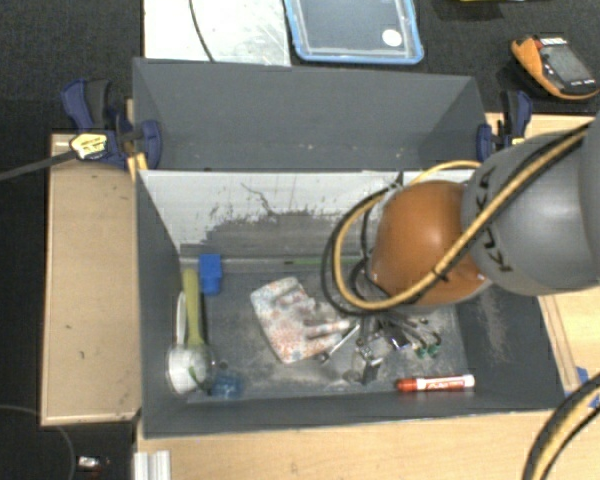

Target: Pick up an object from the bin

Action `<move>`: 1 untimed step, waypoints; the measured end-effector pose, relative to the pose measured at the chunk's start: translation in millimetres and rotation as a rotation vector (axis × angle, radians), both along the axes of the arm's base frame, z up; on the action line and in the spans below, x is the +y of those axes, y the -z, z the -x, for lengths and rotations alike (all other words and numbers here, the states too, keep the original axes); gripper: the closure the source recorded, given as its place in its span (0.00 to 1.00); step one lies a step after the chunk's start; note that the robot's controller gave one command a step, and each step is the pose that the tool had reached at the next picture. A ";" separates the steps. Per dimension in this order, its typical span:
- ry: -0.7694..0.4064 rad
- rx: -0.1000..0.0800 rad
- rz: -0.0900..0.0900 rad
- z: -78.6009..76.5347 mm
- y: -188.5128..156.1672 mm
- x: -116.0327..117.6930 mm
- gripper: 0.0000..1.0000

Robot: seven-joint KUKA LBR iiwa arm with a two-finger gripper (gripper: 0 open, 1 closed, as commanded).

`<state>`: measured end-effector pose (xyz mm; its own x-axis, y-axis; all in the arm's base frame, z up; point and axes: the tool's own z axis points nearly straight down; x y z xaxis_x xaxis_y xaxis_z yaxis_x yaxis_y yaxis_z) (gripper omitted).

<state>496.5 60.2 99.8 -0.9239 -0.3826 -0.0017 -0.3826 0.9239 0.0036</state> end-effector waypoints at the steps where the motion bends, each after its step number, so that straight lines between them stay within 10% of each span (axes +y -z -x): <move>1: -0.202 -0.013 0.007 -13.2 20.9 19.9 0.00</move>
Offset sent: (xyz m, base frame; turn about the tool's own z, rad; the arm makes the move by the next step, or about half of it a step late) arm -0.0015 0.0255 -0.0298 -0.0700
